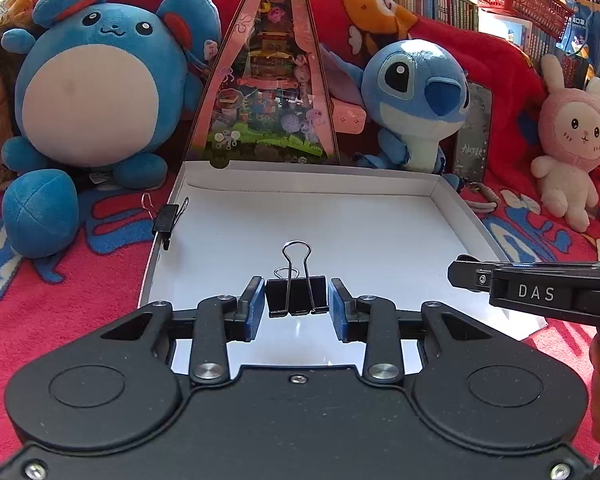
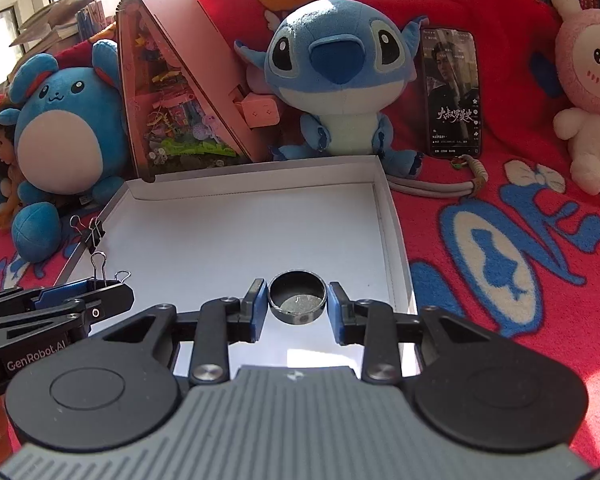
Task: Organize rigid objects
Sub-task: 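Carry the binder clip and black cup into the white box with both tools, then open the left tool to drop the clip while the right tool releases the cup, then withdraw both tools from the box back toward the remaining objects, then grasp the flat black lid with the right tool while the left tool approaches the red stick, then close the left tool on the red stick while the right tool lifts the lid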
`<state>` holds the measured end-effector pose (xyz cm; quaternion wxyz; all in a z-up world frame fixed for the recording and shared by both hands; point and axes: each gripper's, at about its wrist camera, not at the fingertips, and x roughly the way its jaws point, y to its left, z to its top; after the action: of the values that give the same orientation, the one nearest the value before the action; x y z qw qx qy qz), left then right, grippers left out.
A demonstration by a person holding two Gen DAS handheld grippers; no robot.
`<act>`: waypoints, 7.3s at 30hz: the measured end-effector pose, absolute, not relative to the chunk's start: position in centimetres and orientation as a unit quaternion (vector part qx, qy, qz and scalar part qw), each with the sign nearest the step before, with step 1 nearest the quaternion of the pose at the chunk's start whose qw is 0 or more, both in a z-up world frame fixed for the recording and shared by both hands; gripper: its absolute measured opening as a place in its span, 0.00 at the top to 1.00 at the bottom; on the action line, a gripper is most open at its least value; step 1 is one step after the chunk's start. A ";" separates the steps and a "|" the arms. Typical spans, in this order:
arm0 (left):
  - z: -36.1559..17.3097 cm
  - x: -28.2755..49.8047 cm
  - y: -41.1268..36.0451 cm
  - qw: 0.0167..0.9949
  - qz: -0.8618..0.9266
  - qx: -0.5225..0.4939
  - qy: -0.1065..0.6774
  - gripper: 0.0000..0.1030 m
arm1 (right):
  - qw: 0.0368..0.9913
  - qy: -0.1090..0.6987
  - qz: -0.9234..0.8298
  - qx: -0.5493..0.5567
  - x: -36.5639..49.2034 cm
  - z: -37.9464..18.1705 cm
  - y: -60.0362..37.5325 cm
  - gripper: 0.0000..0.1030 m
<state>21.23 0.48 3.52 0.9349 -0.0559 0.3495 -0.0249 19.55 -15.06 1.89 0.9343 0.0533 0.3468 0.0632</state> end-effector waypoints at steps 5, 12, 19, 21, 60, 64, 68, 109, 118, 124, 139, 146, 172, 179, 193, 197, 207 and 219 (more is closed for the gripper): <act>2.6 22.3 0.7 0.933 -0.013 -0.056 0.356 0.68 | 0.930 0.359 0.058 0.050 20.8 1.0 -14.5 0.63; 1.5 23.2 1.1 0.930 0.004 -0.058 0.363 0.68 | 0.927 0.371 0.046 0.044 21.9 0.2 -14.4 0.63; 0.7 23.3 1.2 0.929 0.008 -0.054 0.367 0.68 | 0.926 0.373 0.040 0.038 22.4 -0.2 -14.3 0.64; 0.7 23.3 1.1 0.930 0.009 -0.049 0.365 0.68 | 0.926 0.373 0.040 0.037 22.4 -0.2 -14.3 0.64; 3.9 17.1 0.5 0.947 -0.030 -0.011 0.321 0.21 | 0.949 0.304 0.080 -0.010 16.2 1.5 -15.0 0.16; 4.3 15.1 0.3 0.948 -0.045 -0.013 0.315 0.21 | 0.952 0.291 0.091 -0.006 14.1 2.1 -15.4 0.14; 4.5 13.2 0.2 0.950 -0.057 -0.012 0.308 0.19 | 0.953 0.284 0.100 0.001 12.3 2.3 -15.8 0.13; 1.9 1.6 0.0 0.945 -0.100 0.005 0.312 0.16 | 0.958 0.251 0.128 -0.049 -0.8 -1.4 -15.1 0.00; 1.6 0.1 0.0 0.944 -0.104 0.009 0.312 0.16 | 0.958 0.244 0.131 -0.068 -2.3 -2.0 -14.4 0.00; 1.3 -0.4 0.3 0.943 -0.100 0.005 0.316 0.18 | 0.959 0.242 0.133 -0.062 -2.7 -2.0 -14.4 0.00; 1.4 -1.0 1.4 0.941 -0.088 -0.021 0.326 0.46 | 0.960 0.245 0.123 -0.046 -3.6 -2.4 -14.9 0.12; 1.5 -1.4 1.5 0.939 -0.088 -0.028 0.332 0.71 | 0.961 0.248 0.119 -0.036 -3.7 -2.4 -15.1 0.35; 0.3 0.6 5.3 0.941 -0.002 -0.009 0.339 0.61 | 0.953 0.281 0.109 -0.012 -2.1 -3.7 -14.8 0.55; 0.3 1.1 6.7 0.943 0.044 -0.013 0.331 0.55 | 0.954 0.280 0.109 -0.011 -2.0 -3.7 -14.8 0.55; -0.1 0.5 2.9 0.948 -0.024 0.021 0.316 0.43 | 0.960 0.267 0.086 -0.027 -2.0 -4.1 -14.1 0.54; -0.5 0.8 3.0 0.947 -0.029 0.015 0.320 0.49 | 0.960 0.267 0.086 -0.027 -2.0 -4.2 -14.1 0.54; -0.5 0.7 2.7 0.947 -0.033 0.040 0.316 0.72 | 0.959 0.264 0.087 -0.043 -2.0 -4.3 -13.7 0.50; -1.0 1.8 3.7 0.950 -0.031 0.069 0.303 0.53 | 0.959 0.265 0.091 -0.047 -2.0 -4.2 -13.8 0.50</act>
<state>1.82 3.73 -0.99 0.9499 0.0691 0.3031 -0.0314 -2.04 -13.82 -4.23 0.9589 -0.0472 0.2648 0.0908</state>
